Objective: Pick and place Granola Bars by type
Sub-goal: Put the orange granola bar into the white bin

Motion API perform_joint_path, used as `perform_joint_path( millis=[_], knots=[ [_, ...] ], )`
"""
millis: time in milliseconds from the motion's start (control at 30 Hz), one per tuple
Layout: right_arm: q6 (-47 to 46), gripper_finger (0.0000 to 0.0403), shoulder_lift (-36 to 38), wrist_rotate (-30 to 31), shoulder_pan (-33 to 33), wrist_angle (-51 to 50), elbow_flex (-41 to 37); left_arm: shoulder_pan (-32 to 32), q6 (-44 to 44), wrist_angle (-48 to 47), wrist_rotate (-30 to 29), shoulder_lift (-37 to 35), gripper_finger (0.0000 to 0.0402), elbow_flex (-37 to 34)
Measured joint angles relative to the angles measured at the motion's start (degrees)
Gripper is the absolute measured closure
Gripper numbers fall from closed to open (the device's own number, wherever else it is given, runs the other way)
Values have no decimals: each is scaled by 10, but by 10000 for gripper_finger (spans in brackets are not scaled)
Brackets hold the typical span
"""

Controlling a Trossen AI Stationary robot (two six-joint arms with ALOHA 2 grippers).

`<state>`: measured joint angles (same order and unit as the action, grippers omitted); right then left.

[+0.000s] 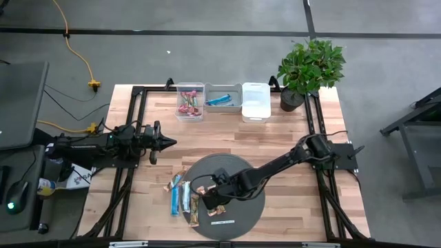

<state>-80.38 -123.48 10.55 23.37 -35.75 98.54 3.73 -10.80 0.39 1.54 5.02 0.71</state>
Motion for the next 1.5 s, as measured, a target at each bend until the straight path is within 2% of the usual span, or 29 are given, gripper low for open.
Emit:
perform_joint_path(
  millis=[133,367,500,1500],
  knots=[
    [14,243,-6,3,0,-3,0,0,0,0,-1,0,401,0],
    [28,185,-6,8,-1,1,0,0,0,0,-2,0,401,0],
    [33,166,-19,0,-1,5,0,0,0,0,-2,0,401,0],
    [60,165,-80,-54,-9,46,3,0,0,-1,-7,0,401,0]
  ],
)
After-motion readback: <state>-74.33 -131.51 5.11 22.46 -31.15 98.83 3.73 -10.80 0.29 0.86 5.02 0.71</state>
